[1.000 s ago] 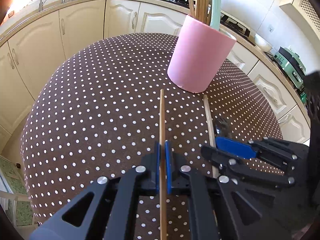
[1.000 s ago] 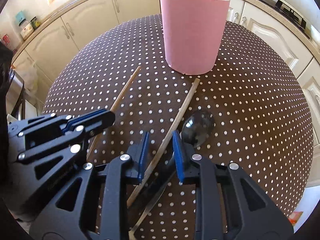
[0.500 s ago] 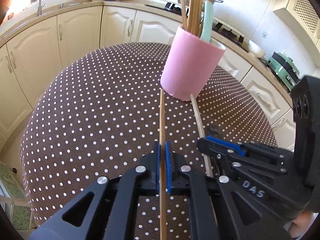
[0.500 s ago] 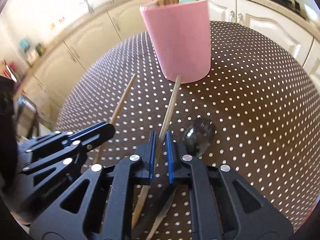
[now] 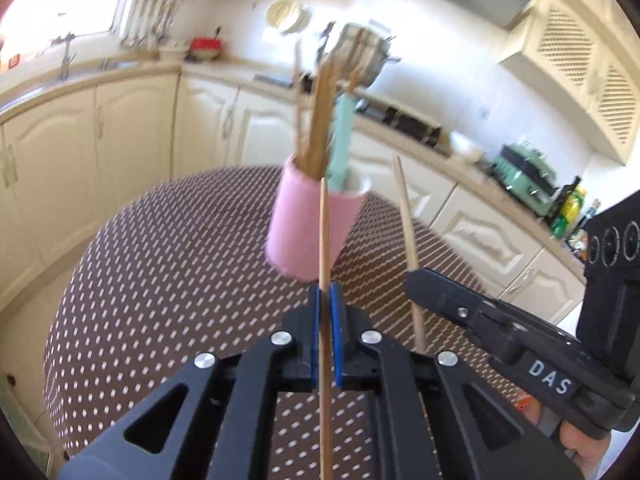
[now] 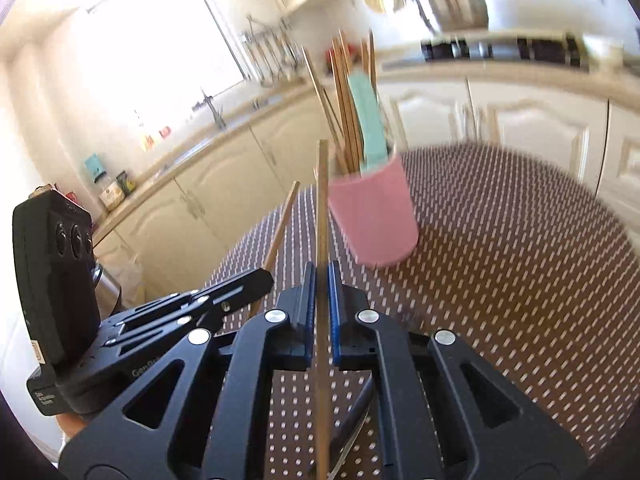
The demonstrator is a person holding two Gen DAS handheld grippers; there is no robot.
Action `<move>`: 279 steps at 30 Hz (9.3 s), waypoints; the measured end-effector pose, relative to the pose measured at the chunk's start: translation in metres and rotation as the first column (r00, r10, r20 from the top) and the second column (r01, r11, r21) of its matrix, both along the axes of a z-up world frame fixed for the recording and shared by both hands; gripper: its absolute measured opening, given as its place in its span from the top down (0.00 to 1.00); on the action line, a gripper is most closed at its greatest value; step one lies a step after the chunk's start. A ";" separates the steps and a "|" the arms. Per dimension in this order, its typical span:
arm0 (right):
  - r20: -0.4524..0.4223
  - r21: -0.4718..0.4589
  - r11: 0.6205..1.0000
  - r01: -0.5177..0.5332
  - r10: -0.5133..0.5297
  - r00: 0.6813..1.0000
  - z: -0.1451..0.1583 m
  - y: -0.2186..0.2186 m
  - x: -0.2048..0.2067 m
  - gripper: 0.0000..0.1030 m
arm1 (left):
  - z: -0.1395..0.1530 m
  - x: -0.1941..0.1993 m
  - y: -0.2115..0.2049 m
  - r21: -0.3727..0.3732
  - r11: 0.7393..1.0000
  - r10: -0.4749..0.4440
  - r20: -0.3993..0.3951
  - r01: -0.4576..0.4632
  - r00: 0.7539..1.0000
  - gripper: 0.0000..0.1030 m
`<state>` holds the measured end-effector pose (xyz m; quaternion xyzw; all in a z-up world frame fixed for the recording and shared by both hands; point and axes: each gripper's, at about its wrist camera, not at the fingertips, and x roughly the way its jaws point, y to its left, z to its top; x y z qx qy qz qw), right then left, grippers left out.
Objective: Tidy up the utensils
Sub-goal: 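Raise both held chopsticks over the pink cup and lower them inside, then open both grippers to release the chopsticks into the pink cup, then lower the left gripper onto the dark spoon and grasp it, then grasp the metal spoon handle with the right gripper, then lift both held spoons over the pink cup and lower them inside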
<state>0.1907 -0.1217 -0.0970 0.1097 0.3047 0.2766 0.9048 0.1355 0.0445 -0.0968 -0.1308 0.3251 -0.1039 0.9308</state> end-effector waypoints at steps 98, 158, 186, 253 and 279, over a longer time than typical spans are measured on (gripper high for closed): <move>0.302 -0.044 0.990 0.136 -0.116 0.946 0.076 0.021 0.095 0.93 | 0.047 0.108 0.024 -0.024 0.991 0.131 0.458 -0.135 0.879 0.64; 0.122 -0.191 0.961 0.198 -0.177 0.977 0.022 -0.026 0.009 0.59 | 0.008 0.031 -0.022 0.107 0.993 -0.053 0.053 0.047 0.997 0.45; -0.156 -0.217 0.967 0.132 -0.168 0.973 -0.071 -0.075 -0.026 0.55 | -0.082 0.046 -0.073 0.169 0.960 -0.144 -0.390 0.224 0.909 0.89; -0.060 -0.130 0.992 0.001 -0.009 0.998 -0.010 -0.026 -0.040 0.92 | -0.007 0.015 -0.028 0.042 0.998 -0.058 0.093 0.054 0.994 0.89; 0.189 -0.036 0.999 0.016 -0.009 0.982 0.092 -0.020 0.040 0.92 | 0.078 0.087 -0.012 -0.025 0.999 -0.010 0.384 0.021 0.923 0.89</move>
